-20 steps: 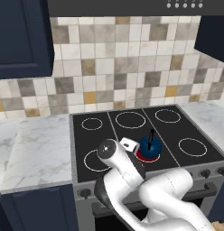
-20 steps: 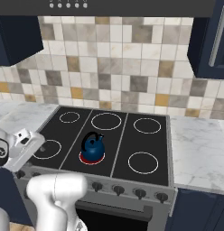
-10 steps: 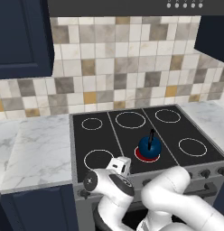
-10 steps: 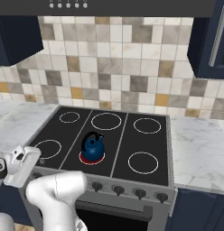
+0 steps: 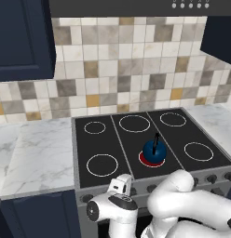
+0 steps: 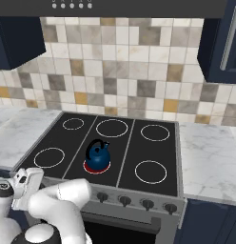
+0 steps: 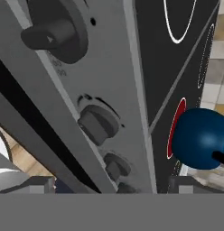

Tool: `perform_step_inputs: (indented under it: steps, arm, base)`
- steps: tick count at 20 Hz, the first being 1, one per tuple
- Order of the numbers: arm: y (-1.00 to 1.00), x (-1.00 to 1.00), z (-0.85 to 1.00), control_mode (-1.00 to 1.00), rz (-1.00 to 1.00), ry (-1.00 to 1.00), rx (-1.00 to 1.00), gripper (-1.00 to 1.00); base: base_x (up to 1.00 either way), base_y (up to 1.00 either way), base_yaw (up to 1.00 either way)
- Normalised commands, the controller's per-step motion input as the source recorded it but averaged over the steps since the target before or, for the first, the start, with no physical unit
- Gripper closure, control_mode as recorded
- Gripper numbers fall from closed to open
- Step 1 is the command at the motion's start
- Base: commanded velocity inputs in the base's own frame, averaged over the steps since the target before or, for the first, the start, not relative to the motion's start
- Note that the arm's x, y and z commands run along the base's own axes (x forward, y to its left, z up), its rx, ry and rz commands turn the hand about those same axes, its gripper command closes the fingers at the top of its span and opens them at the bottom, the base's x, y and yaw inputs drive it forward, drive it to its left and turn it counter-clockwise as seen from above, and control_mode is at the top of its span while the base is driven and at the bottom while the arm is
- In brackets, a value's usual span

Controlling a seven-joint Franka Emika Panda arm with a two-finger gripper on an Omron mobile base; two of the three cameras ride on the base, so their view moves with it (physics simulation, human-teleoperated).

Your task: Lower the heat of the kettle.

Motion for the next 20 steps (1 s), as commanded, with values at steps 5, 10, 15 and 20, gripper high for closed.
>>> perform_step_inputs:
  steps: [5, 10, 15, 20]
  arm:
    - [0.04, 0.23, -0.32, -1.00, 0.00, -0.01, -0.11, -1.00]
    - [0.01, 0.28, -0.20, -1.00, 0.00, -0.04, -0.09, -1.00]
    - [0.06, 0.21, -0.16, -1.00, -0.01, 0.00, -0.07, -1.00]
    - [0.06, 0.15, -0.17, -1.00, -0.02, 0.00, -0.07, -1.00]
  base:
    - [0.00, 0.00, 0.00]
    - [0.00, 0.00, 0.00]
    - [0.00, 0.00, 0.00]
    - [0.00, 0.00, 0.00]
